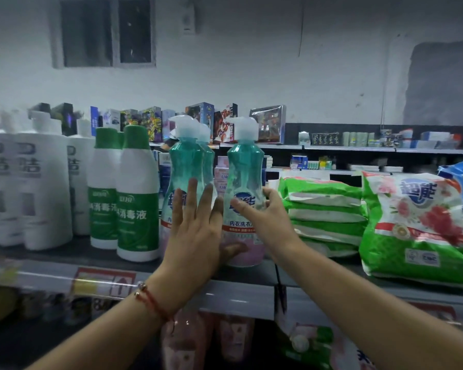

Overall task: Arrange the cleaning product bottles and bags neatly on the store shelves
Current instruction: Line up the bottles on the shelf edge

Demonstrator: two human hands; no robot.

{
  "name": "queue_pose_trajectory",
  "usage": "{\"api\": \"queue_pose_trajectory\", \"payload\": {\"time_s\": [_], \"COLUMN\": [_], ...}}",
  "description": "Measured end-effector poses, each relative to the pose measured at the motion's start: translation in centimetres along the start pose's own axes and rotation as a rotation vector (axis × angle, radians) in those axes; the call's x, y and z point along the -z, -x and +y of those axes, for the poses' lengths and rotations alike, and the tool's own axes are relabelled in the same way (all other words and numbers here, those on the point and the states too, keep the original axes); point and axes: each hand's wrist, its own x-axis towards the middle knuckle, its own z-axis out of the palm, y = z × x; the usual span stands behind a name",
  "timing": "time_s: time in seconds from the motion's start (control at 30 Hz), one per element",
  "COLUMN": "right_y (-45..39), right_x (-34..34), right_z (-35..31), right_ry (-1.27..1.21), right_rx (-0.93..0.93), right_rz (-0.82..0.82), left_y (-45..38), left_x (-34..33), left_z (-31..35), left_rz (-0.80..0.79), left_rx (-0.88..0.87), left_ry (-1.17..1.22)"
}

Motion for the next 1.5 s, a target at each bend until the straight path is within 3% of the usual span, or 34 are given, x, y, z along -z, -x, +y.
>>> {"api": "queue_pose_trajectory", "payload": {"time_s": [0.17, 0.37, 0.63, 0.8, 0.9, 1.03, 1.17, 1.5], "right_y": [-0.4, 0.0, 2.1, 4.8, 6.8, 8.8, 9.3, 10.3], "right_x": [-0.5, 0.4, 3.0, 3.4, 2.3, -2.2, -10.0, -33.9], "right_z": [0.7, 0.1, -3.1, -4.7, -6.1, -8.0, -9.1, -10.2], "right_ry": [0.085, 0.267, 0.922, 1.199, 1.330, 1.384, 1.241, 1.014], "right_rx": [0.001, 0.035, 0.000, 0.062, 0.189, 0.379, 0.357, 0.470], "right_rz": [0.030, -0.063, -0.260, -0.277, -0.281, -0.393, -0.536, -0.729], "left_y": [0.1, 0.1, 0.8, 2.2, 3.6, 6.8, 10.7, 20.9], "left_x": [-0.1, 0.4, 1.4, 3.3, 4.6, 6.3, 8.2, 16.1], "left_z": [-0.3, -0.2, -1.1, -2.5, -4.9, -10.6, -18.7, -40.4], "left_rz": [-0.060, -0.086, -0.065, -0.067, -0.082, -0.264, -0.485, -0.640], "left_rx": [0.004, 0.019, -0.052, -0.069, -0.075, 0.022, 0.144, 0.407], "left_ry": [-0.007, -0.046, 0.008, 0.077, 0.116, 0.050, -0.045, -0.223]}}
